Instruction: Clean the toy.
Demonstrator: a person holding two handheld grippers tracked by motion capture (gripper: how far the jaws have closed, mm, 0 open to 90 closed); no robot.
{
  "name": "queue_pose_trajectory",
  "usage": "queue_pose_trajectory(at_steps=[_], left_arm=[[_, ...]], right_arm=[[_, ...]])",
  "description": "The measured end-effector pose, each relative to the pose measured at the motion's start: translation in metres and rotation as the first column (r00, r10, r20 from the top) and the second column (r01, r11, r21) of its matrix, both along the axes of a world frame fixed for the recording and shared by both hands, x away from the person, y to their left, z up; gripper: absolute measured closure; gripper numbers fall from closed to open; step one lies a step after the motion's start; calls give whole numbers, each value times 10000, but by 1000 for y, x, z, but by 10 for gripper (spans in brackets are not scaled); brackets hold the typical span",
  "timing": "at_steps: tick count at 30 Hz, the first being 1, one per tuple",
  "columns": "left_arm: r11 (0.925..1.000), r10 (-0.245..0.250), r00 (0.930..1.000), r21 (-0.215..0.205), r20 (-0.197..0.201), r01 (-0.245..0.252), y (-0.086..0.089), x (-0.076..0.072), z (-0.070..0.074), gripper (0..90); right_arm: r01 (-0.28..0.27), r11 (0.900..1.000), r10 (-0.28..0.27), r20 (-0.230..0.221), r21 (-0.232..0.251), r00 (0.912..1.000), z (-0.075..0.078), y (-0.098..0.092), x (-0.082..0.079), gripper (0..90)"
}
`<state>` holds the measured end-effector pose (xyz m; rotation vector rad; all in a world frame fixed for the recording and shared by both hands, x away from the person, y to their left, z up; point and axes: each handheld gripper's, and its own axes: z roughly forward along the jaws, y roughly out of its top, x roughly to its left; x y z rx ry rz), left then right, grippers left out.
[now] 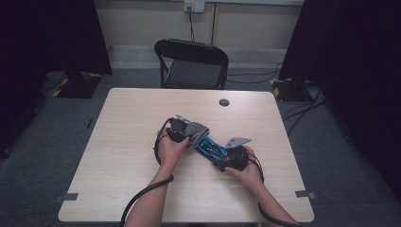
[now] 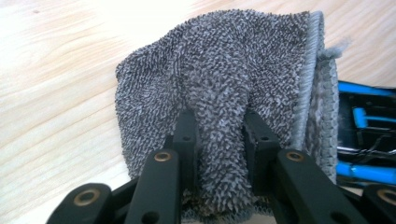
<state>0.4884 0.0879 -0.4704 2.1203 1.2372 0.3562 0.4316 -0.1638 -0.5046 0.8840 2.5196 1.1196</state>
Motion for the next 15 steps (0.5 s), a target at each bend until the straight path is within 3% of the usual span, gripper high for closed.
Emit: queue_pose_trajectory(at_steps=[1,6,13,15], left_arm=[[10000,37,10000,88,32,-37,3,0,0,709],[9986,456,9989,-262,92,-453,16,-2,3,709],[9984,401,9982,-423,456,-382,24,-13,28,713],[9989,384,9975,-289,588,-368,24,-16,34,712]], right_arm=[[-4,10000,4,-1,0,10000,0,0,0,242],[-5,10000,5,-1,1,10000,0,0,0,242],[-2,10000,2,-4,0,10000,0,0,0,242],[-5,10000,5,-2,1,10000,0,0,0,242]])
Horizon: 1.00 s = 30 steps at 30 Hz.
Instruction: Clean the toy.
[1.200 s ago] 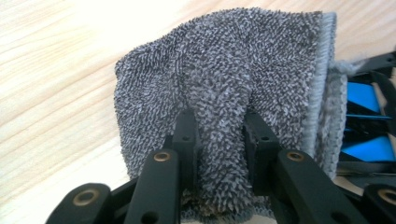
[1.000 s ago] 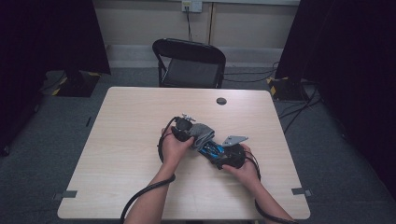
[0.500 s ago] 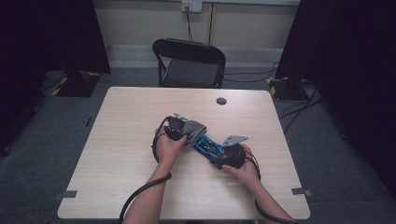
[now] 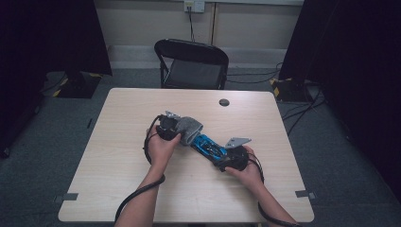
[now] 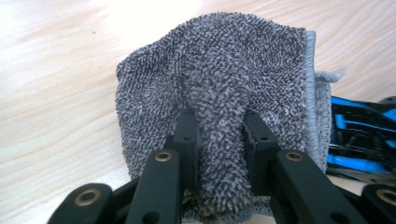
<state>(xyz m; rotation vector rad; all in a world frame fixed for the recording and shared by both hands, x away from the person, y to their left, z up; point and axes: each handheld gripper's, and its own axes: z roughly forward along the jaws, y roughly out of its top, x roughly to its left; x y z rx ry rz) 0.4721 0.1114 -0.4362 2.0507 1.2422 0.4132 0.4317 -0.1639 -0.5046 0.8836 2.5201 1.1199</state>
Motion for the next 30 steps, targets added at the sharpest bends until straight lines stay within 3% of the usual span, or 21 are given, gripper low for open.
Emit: queue_pose_trajectory(at_steps=[7,18,26,28,30], left_arm=[[9986,-264,9995,-452,145,270,-3,-10,11,712],[9911,-1173,9931,-625,66,1175,-30,-29,5,712],[9760,-2113,9774,-549,-14,2109,-64,-38,2,711],[9688,-2461,9692,-335,-79,2458,-78,-41,0,711],[9636,-2653,9640,-387,-173,2645,-86,-42,-2,711]], right_arm=[[2,10000,-2,2,-1,10000,0,0,0,241],[2,10000,-2,0,-2,10000,0,0,0,241],[4,10000,-4,2,-2,10000,0,0,0,241],[7,10000,-7,-3,5,10000,0,0,0,241],[10,10000,-10,19,1,10000,0,0,0,241]])
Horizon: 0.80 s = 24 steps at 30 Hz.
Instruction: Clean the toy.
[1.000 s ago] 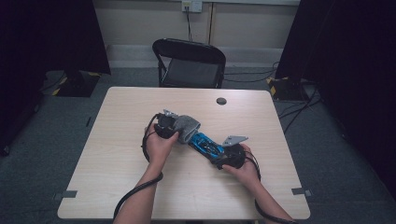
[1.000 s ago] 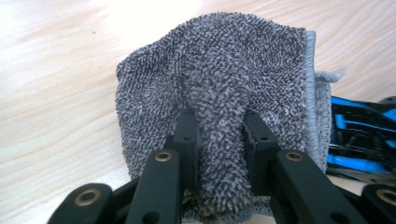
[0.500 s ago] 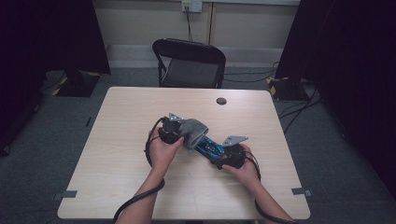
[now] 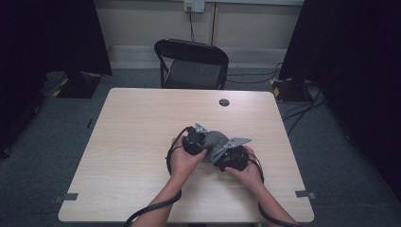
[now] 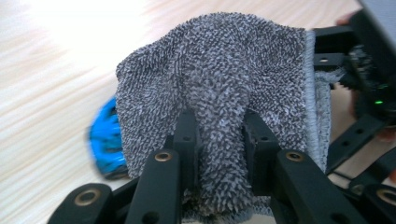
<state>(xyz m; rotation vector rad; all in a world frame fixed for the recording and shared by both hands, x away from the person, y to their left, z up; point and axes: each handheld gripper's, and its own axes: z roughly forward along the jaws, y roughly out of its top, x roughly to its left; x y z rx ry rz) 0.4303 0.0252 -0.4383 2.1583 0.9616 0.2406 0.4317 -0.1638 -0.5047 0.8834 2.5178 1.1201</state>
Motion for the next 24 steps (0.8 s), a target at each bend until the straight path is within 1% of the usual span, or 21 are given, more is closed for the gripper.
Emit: queue_pose_trajectory(at_steps=[1,3,6,9,11,15,17,20,24], left_arm=[[10000,-29,10000,-21,-56,29,-4,-1,-1,711],[9997,-202,9998,96,-94,202,-11,-1,-3,711],[9977,-420,9991,532,-97,424,-19,-2,-9,710],[9965,-440,9990,703,-59,443,-22,-2,-12,709],[9960,-477,9989,751,10,475,-22,-3,-13,709],[9972,-393,9992,627,-81,397,-21,-2,-13,709],[9967,-370,9993,724,-54,373,-22,-1,-12,708],[9971,-265,9996,715,-79,270,-22,1,-11,707],[9974,-30,10000,720,12,29,-19,6,-10,704]], right_arm=[[-1,10000,1,-13,1,10000,0,0,0,241],[-1,10000,1,-16,2,10000,0,0,0,241],[1,10000,-1,-12,3,10000,0,0,0,241],[2,10000,-2,-8,4,10000,0,0,0,241],[0,10000,1,-10,4,10000,0,0,0,241],[-1,10000,1,-13,5,10000,0,0,0,241],[-1,10000,1,-14,7,10000,0,0,0,241],[-1,10000,1,-13,5,10000,0,0,0,241],[0,10000,0,-18,4,10000,0,0,0,241]])
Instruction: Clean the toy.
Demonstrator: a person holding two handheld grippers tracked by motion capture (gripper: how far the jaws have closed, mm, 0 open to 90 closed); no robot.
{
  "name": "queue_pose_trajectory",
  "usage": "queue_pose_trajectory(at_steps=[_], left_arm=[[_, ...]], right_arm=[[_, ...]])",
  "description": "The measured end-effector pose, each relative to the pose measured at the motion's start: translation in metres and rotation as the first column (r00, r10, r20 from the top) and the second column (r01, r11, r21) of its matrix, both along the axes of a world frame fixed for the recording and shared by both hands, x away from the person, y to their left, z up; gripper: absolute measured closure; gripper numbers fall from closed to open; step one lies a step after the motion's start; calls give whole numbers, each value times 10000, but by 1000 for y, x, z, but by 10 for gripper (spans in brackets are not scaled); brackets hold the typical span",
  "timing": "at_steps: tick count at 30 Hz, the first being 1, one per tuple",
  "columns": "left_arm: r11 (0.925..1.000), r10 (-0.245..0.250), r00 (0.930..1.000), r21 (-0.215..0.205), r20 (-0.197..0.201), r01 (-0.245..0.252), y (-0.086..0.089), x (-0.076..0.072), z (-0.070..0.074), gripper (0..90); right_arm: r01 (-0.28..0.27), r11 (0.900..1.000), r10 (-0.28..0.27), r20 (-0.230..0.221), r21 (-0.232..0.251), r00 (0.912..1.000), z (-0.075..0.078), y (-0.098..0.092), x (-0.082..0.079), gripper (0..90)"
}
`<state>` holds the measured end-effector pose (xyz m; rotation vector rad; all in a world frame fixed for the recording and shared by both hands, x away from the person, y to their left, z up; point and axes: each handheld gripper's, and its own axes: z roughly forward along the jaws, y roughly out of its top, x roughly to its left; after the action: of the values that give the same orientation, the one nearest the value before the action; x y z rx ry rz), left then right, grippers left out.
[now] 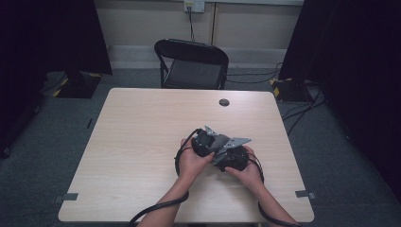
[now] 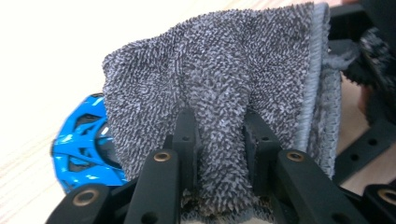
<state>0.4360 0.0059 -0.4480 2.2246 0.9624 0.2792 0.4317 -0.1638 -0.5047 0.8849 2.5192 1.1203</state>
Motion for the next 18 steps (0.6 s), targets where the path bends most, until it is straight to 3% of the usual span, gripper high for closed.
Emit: queue_pose_trajectory(at_steps=[18], left_arm=[[9981,620,9979,4,-187,-620,15,22,0,699]], right_arm=[[-12,10000,12,-6,-3,10000,0,0,0,241]])
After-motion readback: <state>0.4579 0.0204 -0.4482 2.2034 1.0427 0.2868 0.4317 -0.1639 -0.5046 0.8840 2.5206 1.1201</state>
